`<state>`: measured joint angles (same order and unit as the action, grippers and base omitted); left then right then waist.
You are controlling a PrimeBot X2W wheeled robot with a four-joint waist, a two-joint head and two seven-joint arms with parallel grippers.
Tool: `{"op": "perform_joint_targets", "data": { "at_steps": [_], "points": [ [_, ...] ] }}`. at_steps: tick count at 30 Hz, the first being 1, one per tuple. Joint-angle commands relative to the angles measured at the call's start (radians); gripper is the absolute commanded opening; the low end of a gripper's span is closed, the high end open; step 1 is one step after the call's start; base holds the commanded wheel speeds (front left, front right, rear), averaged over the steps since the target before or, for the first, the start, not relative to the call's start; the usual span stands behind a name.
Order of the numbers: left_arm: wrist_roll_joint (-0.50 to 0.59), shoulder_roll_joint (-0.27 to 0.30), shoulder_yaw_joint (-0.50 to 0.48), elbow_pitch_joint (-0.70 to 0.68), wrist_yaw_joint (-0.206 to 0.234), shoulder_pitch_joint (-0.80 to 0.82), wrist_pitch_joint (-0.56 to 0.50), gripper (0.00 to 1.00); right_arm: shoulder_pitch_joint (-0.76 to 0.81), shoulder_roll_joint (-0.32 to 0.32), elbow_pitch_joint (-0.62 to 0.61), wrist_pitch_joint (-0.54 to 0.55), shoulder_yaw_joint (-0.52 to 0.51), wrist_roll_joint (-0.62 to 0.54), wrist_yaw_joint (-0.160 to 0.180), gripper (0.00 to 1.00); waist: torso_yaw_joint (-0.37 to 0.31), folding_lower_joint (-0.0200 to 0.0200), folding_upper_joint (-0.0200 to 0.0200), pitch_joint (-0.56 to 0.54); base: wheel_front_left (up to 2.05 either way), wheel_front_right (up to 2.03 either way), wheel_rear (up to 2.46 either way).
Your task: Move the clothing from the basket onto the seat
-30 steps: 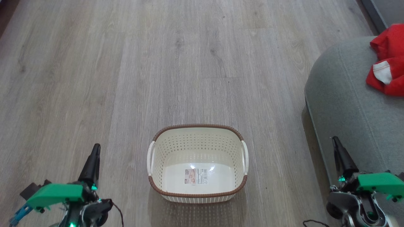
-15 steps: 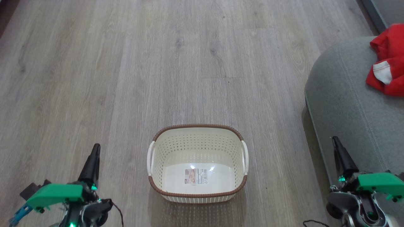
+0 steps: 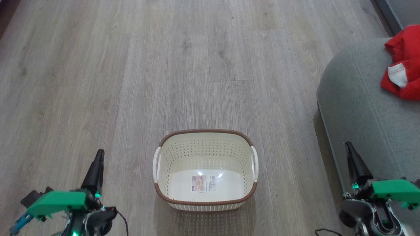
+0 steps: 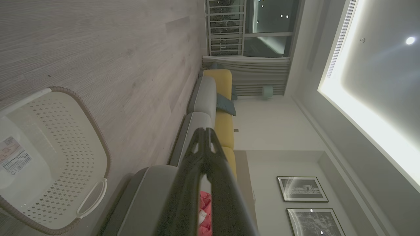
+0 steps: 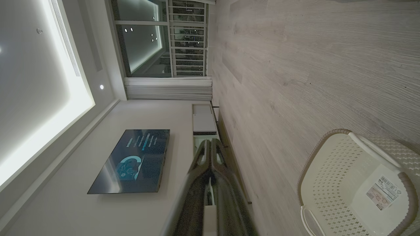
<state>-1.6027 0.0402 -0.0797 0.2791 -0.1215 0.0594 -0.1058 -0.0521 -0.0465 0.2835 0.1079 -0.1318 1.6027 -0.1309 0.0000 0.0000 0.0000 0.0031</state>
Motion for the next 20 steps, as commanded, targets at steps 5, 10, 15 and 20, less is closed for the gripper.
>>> {"op": "perform_joint_targets", "data": {
  "at_steps": [5,10,15,20],
  "points": [
    [-0.006,0.01,-0.034,-0.034,-0.009,0.049,-0.007,0.0,-0.056,-0.004,-0.039,0.005,0.018,0.006,0.0,0.0,0.0,0.0,0.0,0.0,0.0,0.0,0.0],
    [-0.006,0.01,-0.034,-0.034,-0.009,0.049,-0.007,0.0,-0.056,-0.004,-0.039,0.005,0.018,0.006,0.0,0.0,0.0,0.0,0.0,0.0,0.0,0.0,0.0],
    [-0.006,0.01,-0.034,-0.034,-0.009,0.049,-0.007,0.0,-0.056,-0.004,-0.039,0.005,0.018,0.006,0.0,0.0,0.0,0.0,0.0,0.0,0.0,0.0,0.0],
    [-0.006,0.01,-0.034,-0.034,-0.009,0.049,-0.007,0.0,-0.056,-0.004,-0.039,0.005,0.018,0.006,0.0,0.0,0.0,0.0,0.0,0.0,0.0,0.0,0.0]
  ]
}}
